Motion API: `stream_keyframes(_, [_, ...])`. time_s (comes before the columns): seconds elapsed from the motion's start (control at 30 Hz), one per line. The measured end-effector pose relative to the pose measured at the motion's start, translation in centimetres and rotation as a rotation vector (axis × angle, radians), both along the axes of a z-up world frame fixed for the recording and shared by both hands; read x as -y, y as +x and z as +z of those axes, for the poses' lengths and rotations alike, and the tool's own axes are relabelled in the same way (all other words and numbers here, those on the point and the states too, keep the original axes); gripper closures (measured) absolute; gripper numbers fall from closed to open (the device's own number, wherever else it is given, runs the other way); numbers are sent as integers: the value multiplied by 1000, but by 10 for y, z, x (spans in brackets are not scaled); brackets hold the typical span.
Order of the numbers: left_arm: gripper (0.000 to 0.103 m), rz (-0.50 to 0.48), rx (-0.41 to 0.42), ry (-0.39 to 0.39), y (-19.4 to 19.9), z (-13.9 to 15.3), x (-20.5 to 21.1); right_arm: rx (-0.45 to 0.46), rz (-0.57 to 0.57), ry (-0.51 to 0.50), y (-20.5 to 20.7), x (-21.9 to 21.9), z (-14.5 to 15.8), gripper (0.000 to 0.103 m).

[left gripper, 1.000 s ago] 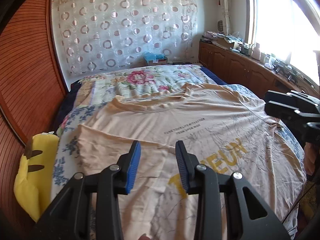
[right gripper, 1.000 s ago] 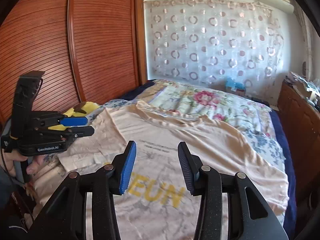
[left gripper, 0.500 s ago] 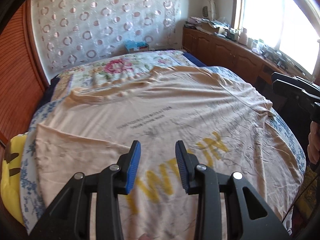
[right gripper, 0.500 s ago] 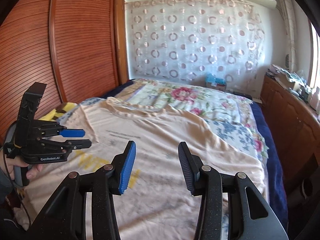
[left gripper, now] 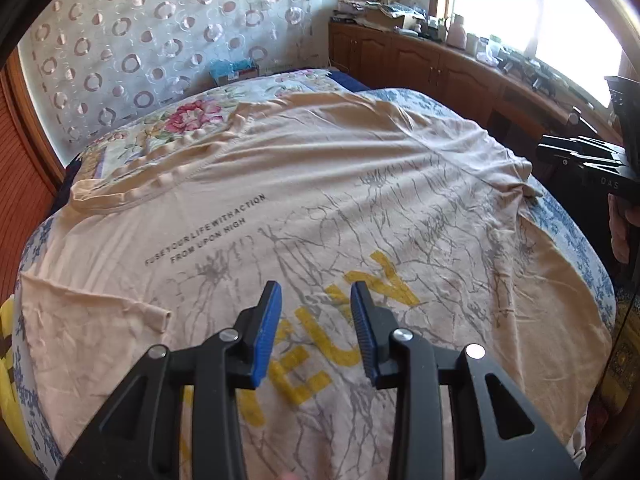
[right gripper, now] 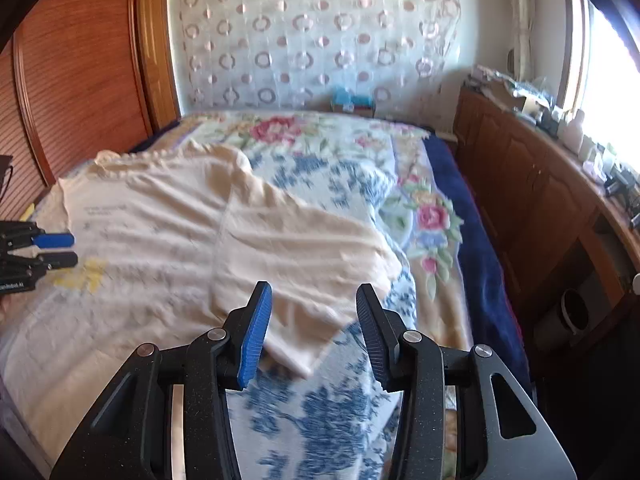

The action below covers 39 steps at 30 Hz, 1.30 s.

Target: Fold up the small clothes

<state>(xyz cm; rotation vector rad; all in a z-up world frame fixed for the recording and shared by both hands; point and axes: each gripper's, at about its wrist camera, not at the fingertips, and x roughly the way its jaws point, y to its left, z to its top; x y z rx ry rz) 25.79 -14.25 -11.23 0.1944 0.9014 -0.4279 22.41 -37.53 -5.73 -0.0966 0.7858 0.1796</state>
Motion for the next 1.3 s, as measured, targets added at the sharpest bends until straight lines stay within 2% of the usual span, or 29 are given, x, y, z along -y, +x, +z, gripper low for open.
stream_keyframes(0.17, [69, -5, -16, 18, 5, -9, 6, -68, -33, 21, 13, 16, -20, 59])
stream_keyframes(0.37, [69, -7, -13, 22, 6, -14, 9, -112, -74, 89, 32, 34, -28, 59])
stream_keyframes(0.63, [66, -10, 56, 20, -1, -17, 9, -156, -72, 137, 51, 41, -32, 60])
stream_keyframes(0.77, [64, -3, 37, -14, 4, -16, 3, -167, -73, 148, 56, 43, -36, 69])
stream_keyframes(0.83, [63, -1, 38, -13, 3, -16, 3, -160, -66, 151, 56, 42, -35, 79])
stream_keyframes(0.93, [61, 4, 42, -5, 4, -16, 4, -128, -64, 78, 53, 32, -31, 86])
stream_keyframes(0.97, [60, 8, 40, -7, 4, -17, 3, -119, -63, 57, 53, 30, -31, 96])
stream_keyframes(1.0, [59, 9, 39, -9, 4, -17, 3, -104, -63, 27, 51, 26, -29, 98])
stream_keyframes(1.1, [56, 17, 38, -10, 4, -17, 1, -67, -52, 10, 50, 20, -23, 100])
stream_keyframes(1.3, [55, 10, 32, -16, 3, -18, -2, -19, -16, 49, 49, 7, -5, 101])
